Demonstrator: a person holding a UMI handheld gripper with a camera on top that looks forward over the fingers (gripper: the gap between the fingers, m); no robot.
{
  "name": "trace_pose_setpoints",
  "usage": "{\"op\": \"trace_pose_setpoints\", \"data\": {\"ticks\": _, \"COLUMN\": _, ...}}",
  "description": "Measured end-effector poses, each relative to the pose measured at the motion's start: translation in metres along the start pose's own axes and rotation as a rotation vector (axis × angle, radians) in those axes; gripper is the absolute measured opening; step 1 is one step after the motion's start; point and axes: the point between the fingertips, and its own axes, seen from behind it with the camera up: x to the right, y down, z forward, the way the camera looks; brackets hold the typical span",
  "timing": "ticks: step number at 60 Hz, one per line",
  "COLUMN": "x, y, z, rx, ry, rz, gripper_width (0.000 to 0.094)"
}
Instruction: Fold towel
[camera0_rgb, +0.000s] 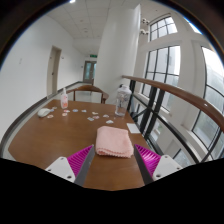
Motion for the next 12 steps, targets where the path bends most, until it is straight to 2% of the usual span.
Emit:
{"op": "trace_pose_setpoints", "data": {"ticks": 4, "x": -0.012, "y": 0.005, "z": -0.013, "rx": 0.0, "ry": -0.022, "rz": 0.025, "gripper_width": 0.0825}}
{"op": "trace_pose_setpoints", "data": {"ticks": 9, "x": -0.008, "y": 0.007, "z": -0.024, "rx": 0.023, "ry": 0.006, "rz": 0.037, "gripper_width": 0.0825}}
{"op": "trace_pose_setpoints", "data": {"ticks": 12, "x": -0.014, "y": 0.008, "z": -0.026, "rx": 0.02, "ry": -0.026, "rz": 0.059, "gripper_width": 0.0828}}
